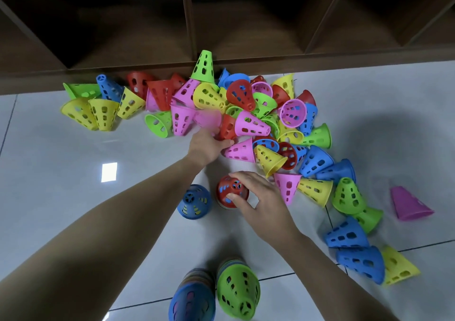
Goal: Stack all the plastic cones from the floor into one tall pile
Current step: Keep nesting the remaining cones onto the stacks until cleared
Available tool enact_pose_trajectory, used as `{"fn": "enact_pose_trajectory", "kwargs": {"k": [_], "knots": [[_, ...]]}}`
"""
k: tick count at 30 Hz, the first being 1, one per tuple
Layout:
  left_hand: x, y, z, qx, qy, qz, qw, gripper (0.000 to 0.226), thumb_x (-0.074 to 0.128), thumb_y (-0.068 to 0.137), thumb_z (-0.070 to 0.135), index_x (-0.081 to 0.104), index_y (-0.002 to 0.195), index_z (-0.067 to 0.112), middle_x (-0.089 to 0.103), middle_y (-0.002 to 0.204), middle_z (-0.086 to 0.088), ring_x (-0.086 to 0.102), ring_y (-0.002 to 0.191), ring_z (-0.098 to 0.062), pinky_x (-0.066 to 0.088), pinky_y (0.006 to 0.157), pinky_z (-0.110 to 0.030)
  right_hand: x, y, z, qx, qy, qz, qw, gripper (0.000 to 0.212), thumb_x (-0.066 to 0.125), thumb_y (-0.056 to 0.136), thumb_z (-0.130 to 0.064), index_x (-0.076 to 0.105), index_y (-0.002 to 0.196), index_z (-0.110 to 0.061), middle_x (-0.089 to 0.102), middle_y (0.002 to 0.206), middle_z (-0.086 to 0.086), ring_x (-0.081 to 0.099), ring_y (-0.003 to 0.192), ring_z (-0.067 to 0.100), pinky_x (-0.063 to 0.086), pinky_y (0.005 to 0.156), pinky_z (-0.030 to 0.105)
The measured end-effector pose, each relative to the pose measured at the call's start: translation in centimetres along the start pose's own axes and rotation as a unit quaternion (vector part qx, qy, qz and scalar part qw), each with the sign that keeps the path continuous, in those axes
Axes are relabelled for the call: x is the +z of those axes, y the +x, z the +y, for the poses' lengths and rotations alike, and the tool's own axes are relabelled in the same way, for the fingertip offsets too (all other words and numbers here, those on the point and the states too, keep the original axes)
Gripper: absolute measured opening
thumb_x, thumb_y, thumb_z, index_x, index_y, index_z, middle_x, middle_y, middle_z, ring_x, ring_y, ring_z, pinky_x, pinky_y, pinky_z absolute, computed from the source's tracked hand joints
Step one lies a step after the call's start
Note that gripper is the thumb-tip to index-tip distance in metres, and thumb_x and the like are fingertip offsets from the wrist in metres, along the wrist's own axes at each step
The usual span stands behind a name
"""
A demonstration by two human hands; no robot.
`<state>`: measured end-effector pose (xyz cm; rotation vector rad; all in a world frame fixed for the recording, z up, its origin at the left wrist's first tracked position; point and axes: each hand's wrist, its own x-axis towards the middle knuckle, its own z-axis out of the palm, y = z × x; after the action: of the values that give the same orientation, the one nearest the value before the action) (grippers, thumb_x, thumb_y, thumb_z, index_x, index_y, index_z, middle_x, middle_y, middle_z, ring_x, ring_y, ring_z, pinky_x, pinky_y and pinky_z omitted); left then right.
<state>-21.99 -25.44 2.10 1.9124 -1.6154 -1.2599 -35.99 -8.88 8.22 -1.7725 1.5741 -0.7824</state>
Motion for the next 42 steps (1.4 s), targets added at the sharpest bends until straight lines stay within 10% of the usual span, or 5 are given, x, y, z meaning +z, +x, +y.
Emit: {"fn": "enact_pose_trajectory", "kwargs": {"k": [11,23,32,42], "knots": [[-7.4,-6.3,-0.6,0.072,-0.056,-0.021,0.996,0.027,0.077,0.088,0.027,0.063,0.108,0.016,0.066,0.090,-0.007,0.063,0.061,-0.020,0.047,0.050,-0.023,0.6,-0.3,0.3,-0.006,0.022,0.039,0.999,0.034,0.076,0.086,-0.009,0.069,0.119,-0.014,0.066,0.116,-0.007,0.048,0.109,-0.021,0.025,0.096,-0.001],[-12.2,-18.9,0.1,0.111,-0.154,0.148,0.971,0.031,0.060,0.092,0.051,0.058,0.098,0.021,0.069,0.093,0.007,0.068,0.090,-0.019,0.054,0.076,-0.033,0.9,-0.5,1.0,-0.001,0.019,0.046,0.999,0.038,0.074,0.089,-0.016,0.065,0.126,-0.012,0.066,0.119,-0.001,0.055,0.109,0.000,0.034,0.097,0.006],[-8.0,-20.0,-2.9,0.174,0.096,0.027,0.980,0.037,0.061,0.086,0.043,0.055,0.114,0.020,0.067,0.105,0.003,0.066,0.096,-0.022,0.055,0.083,-0.042,2.1,-0.7,0.9,0.003,0.043,0.082,0.996,0.035,0.072,0.090,-0.018,0.066,0.124,-0.013,0.067,0.117,-0.002,0.056,0.110,0.001,0.039,0.098,0.011],[-6.2,-18.9,-6.2,0.138,-0.019,-0.005,0.990,0.028,0.065,0.092,0.045,0.055,0.109,0.026,0.071,0.107,0.003,0.069,0.101,-0.014,0.059,0.088,-0.036,-4.7,4.2,1.2,0.004,0.037,-0.021,0.999,0.044,0.054,0.095,-0.049,0.062,0.131,-0.024,0.064,0.129,-0.011,0.057,0.118,0.003,0.046,0.098,0.021]]}}
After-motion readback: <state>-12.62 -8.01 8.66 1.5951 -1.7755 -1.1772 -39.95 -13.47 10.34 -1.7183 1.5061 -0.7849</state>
